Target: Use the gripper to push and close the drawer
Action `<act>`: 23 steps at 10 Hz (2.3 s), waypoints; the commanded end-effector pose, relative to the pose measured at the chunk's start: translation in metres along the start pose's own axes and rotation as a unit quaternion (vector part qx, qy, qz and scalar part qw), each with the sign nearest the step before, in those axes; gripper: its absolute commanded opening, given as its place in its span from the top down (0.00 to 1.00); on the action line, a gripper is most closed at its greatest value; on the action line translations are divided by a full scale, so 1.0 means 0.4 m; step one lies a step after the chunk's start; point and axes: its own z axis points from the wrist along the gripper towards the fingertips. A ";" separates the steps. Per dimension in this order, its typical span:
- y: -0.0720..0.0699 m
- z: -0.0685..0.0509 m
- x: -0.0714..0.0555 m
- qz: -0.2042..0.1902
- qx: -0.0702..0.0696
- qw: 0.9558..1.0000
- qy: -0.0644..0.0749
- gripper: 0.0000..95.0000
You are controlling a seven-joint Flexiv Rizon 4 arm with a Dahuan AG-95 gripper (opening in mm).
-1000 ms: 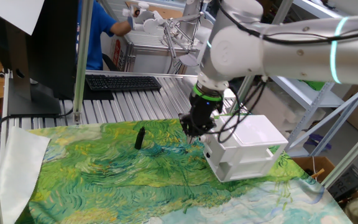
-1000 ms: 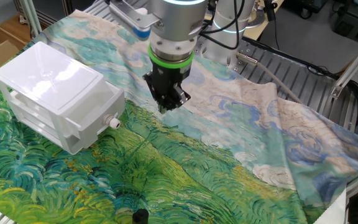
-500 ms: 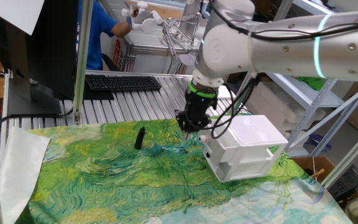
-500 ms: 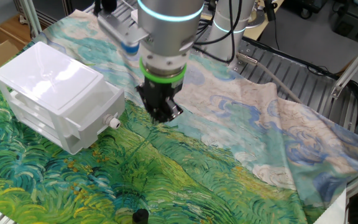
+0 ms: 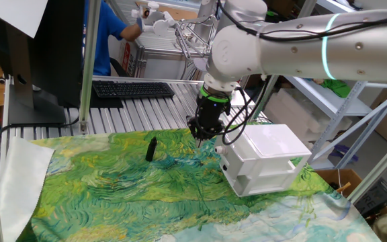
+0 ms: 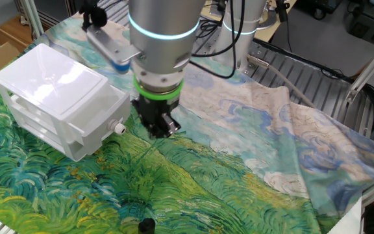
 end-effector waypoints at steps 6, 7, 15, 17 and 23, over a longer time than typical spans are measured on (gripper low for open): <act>-0.014 0.062 -0.031 -0.009 0.017 1.000 -0.004 1.00; -0.021 0.061 -0.033 -0.014 0.025 1.000 -0.006 1.00; -0.110 0.043 -0.050 -0.050 0.043 0.998 -0.008 1.00; -0.139 0.041 -0.054 -0.056 0.046 0.997 -0.007 1.00; -0.176 0.030 -0.053 -0.059 0.067 0.996 -0.009 1.00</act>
